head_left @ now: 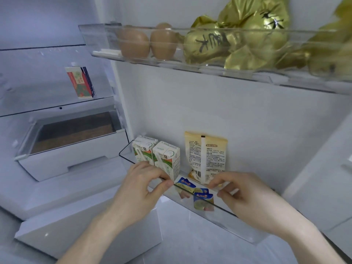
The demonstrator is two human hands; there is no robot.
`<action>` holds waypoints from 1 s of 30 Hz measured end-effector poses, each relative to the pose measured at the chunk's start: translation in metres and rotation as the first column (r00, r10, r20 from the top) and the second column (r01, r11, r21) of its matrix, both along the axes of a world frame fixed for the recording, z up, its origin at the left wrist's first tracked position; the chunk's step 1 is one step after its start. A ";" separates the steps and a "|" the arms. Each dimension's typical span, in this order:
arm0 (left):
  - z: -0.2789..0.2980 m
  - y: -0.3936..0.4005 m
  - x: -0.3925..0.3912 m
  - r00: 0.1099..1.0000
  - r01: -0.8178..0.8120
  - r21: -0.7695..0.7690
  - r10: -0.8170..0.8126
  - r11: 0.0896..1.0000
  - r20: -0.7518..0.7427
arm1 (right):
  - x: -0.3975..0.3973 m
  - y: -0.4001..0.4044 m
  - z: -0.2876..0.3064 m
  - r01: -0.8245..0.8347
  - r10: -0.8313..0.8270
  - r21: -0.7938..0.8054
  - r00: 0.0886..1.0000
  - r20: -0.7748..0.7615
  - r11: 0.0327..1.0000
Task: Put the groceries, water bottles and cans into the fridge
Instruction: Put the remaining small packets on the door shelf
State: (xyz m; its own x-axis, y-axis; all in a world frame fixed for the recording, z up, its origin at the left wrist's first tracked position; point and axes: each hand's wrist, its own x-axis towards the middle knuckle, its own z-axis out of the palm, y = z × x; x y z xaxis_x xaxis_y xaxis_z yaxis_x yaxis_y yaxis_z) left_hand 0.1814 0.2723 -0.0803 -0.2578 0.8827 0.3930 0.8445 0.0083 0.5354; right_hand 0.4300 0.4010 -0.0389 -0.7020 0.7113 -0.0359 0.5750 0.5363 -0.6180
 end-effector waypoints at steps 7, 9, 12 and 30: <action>-0.002 -0.030 0.011 0.999 -0.019 0.150 0.013 0.989 0.038 | 0.005 -0.042 0.019 -0.027 0.025 -0.019 0.994 -0.108 0.999; -0.005 -0.048 0.012 0.999 -0.006 0.112 0.001 0.994 0.046 | 0.005 -0.053 0.017 -0.025 0.027 0.022 0.994 -0.107 0.999; -0.012 -0.074 0.014 0.998 0.046 -0.011 -0.046 0.999 0.047 | 0.008 -0.071 0.010 -0.021 0.034 0.135 0.995 -0.093 0.991; -0.041 -0.126 0.122 0.871 0.489 -0.227 -0.484 0.842 0.082 | 0.137 -0.232 -0.041 0.365 -0.369 0.114 0.929 0.015 0.924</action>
